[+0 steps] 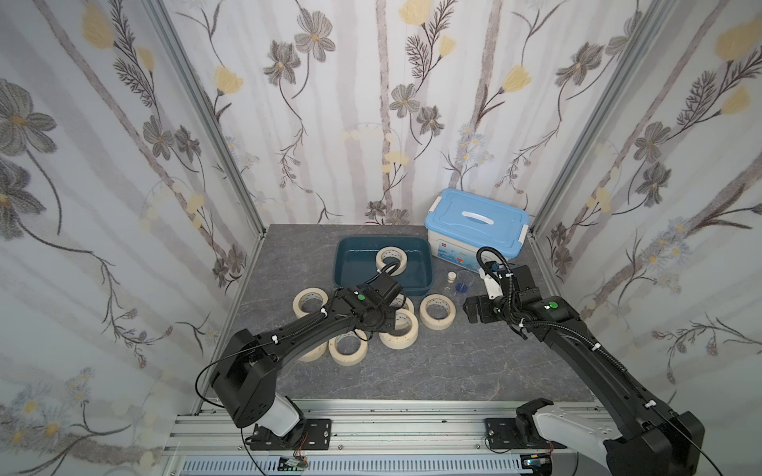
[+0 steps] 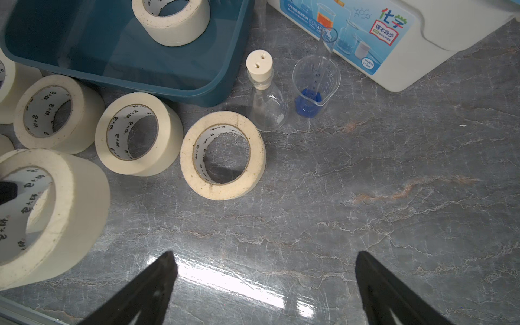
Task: Take out the art tape in the storage box
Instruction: Place the art tape at the center of the board.
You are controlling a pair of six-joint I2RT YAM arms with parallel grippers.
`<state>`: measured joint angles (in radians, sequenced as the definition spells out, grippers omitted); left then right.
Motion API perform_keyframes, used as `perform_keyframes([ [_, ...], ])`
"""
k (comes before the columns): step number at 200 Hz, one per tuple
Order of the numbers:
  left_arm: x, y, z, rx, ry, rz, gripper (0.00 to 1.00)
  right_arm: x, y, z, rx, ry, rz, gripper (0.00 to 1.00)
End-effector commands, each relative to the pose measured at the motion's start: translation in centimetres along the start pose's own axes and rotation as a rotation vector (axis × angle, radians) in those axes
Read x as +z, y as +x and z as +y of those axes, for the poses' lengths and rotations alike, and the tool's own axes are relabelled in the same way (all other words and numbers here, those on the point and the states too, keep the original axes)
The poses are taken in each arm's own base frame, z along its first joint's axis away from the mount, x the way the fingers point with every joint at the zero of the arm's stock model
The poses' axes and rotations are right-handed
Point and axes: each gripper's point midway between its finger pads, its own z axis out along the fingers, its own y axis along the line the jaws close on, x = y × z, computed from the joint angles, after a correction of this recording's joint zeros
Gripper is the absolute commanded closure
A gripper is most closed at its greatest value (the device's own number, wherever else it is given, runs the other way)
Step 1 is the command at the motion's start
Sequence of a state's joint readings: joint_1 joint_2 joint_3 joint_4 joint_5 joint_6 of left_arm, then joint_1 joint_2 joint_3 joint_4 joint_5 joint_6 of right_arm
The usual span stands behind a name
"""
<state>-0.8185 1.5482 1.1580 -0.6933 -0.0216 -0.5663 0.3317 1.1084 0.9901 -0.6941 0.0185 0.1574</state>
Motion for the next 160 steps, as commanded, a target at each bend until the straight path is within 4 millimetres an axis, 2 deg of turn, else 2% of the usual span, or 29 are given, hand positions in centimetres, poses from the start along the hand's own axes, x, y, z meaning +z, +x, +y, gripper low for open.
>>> perform_keyframes([
  [1,0.8,0.2,-1.2,-0.028,0.035,0.000,0.93,-0.1,-1.1,0.4,0.012,-0.020,-0.039,0.00],
  [43,1.9,1.8,-1.5,-0.013,0.018,0.037,0.93,0.1,-1.0,0.4,0.009,-0.019,-0.032,0.00],
  [86,2.8,3.3,-0.2,-0.018,-0.020,0.065,0.93,0.3,-1.0,0.4,0.009,-0.020,-0.025,0.00],
  [160,5.2,3.4,1.0,-0.005,-0.085,0.045,0.94,0.4,-1.0,0.5,0.010,-0.023,-0.025,0.00],
])
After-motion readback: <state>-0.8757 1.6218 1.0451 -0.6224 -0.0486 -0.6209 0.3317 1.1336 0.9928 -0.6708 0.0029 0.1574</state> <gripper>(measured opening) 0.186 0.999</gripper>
